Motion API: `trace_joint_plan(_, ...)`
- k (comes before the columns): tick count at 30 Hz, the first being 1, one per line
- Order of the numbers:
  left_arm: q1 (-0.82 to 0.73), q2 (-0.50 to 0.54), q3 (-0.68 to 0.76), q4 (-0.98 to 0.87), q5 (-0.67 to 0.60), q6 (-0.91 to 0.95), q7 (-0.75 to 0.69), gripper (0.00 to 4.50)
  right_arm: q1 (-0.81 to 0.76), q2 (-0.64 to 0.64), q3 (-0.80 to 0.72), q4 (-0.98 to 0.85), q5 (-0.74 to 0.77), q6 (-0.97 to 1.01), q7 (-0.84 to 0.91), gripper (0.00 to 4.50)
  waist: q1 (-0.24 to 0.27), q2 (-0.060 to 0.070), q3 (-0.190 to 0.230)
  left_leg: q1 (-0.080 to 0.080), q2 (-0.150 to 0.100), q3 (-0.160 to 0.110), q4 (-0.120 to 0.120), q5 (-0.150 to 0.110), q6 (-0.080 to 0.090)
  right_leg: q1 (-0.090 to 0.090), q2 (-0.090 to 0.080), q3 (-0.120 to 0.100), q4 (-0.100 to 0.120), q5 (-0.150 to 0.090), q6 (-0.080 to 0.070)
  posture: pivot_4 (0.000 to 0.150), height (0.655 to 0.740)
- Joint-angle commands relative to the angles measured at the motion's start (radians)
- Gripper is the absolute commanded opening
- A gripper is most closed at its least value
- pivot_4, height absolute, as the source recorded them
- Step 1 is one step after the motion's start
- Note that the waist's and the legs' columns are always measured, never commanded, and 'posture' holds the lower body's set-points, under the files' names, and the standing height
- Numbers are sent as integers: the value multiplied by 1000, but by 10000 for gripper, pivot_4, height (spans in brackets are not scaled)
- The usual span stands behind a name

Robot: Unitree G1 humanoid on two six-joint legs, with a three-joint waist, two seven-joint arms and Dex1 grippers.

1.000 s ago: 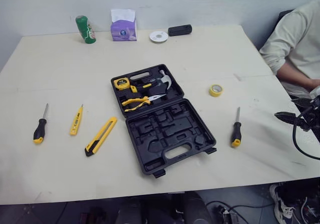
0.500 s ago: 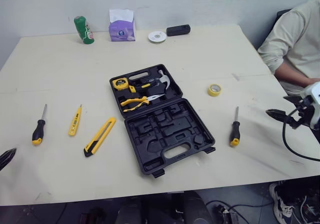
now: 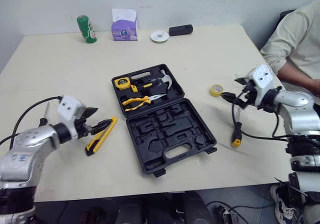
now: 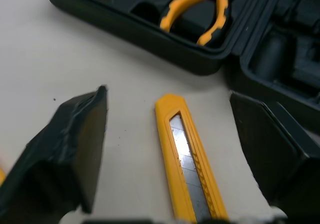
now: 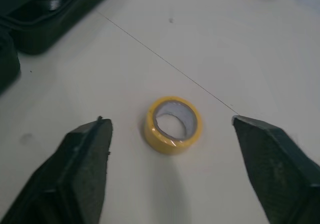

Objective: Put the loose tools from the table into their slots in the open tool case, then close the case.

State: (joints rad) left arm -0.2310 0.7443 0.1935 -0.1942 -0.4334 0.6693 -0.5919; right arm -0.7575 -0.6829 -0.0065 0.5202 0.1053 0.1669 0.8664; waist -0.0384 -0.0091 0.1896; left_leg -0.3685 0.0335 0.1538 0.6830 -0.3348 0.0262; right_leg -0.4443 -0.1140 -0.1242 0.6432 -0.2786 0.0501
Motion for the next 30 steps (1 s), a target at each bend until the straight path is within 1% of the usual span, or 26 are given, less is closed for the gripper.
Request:
trace_joint_plan(1, -33, -31, -46, -6, 27, 28, 31, 21160, -40, 49, 31, 37, -49, -55, -54, 20338, 0, 0, 0, 0, 0, 0, 0, 0, 0, 0, 0, 0, 0, 0, 0, 1500, 7316)
trace_joint_plan(2, -42, -40, -61, -8, 32, 33, 33, 15634, -47, 71, 34, 54, -53, -59, -69, 14449, 2, 0, 0, 0, 0, 0, 0, 0, 0, 0, 0, 0, 1, 0, 0, 1500, 7316)
trace_joint_plan(3, -48, -45, -71, -8, 36, 36, 34, 11186, -53, 86, 35, 67, -55, -63, -81, 9878, 4, 0, 0, -1, 0, 0, 0, 0, 0, 0, 0, 0, 0, 0, 0, 1500, 7316)
trace_joint_plan(4, -58, -54, -85, -4, 42, 40, 38, 6236, -61, 104, 38, 82, -58, -65, -90, 4308, 6, 0, 0, -1, 0, -1, 0, 0, 0, 0, 0, 0, 0, 0, 0, 1500, 7316)
trace_joint_plan(5, -72, -60, -116, 2, 63, 47, 47, 1628, -74, 128, 47, 101, -65, -69, -99, 44, 8, 0, 0, -1, 0, -1, 0, 1, 0, 0, 0, 0, 0, 0, 0, 1500, 7316)
trace_joint_plan(6, -82, -67, -135, 9, 80, 60, 61, 703, -86, 145, 56, 119, -72, -69, -102, 0, 8, 0, 0, -1, 0, -1, 0, 1, 0, 0, 0, 0, 0, 0, 0, 1500, 7316)
trace_joint_plan(8, -96, -82, -153, 16, 96, 79, 78, 703, -106, 169, 72, 153, -92, -81, -106, 0, 8, 0, 0, -1, -1, -1, 1, 1, 1, 0, 0, 0, 0, 0, 0, 1500, 7316)
trace_joint_plan(15, -131, -153, -169, 9, 95, 108, 96, 703, -165, 231, 107, 282, -138, -142, -120, 0, 8, 0, 0, -2, 0, -1, 1, 1, 1, 0, 0, 0, 0, 0, 0, 1500, 7316)
trace_joint_plan(18, -135, -180, -174, -6, 97, 120, 107, 703, -172, 246, 111, 303, -141, -159, -117, 0, 12, 0, 0, -2, -1, -1, 1, 2, 1, 0, 0, 0, 1, 0, 0, 1500, 7316)
trace_joint_plan(20, -130, -190, -182, -12, 103, 120, 109, 703, -164, 261, 106, 281, -122, -164, -86, 0, 12, 0, 0, -2, -1, -2, 1, 2, 1, 0, -1, 0, 1, 0, 1, 1500, 7316)
trace_joint_plan(25, -135, -209, -193, -3, 116, 110, 103, 703, -101, 275, 125, 142, -84, -143, 36, 0, 11, 0, 0, -2, -1, -3, 1, 2, 1, 0, 0, 0, 1, 0, 1, 1500, 7316)
trace_joint_plan(27, -139, -213, -201, -9, 114, 106, 85, 703, -76, 275, 128, 98, -76, -139, 63, 0, 11, 0, 0, -2, -1, -3, 1, 2, 1, 0, 0, 0, 1, 0, 1, 1500, 7316)
trace_joint_plan(30, -152, -210, -228, -13, 119, 88, 48, 703, -10, 268, 133, -16, -41, -125, 132, 0, 12, 0, 0, -2, -1, -3, 1, 2, 1, 0, 0, 0, 1, 0, 1, 1500, 7316)
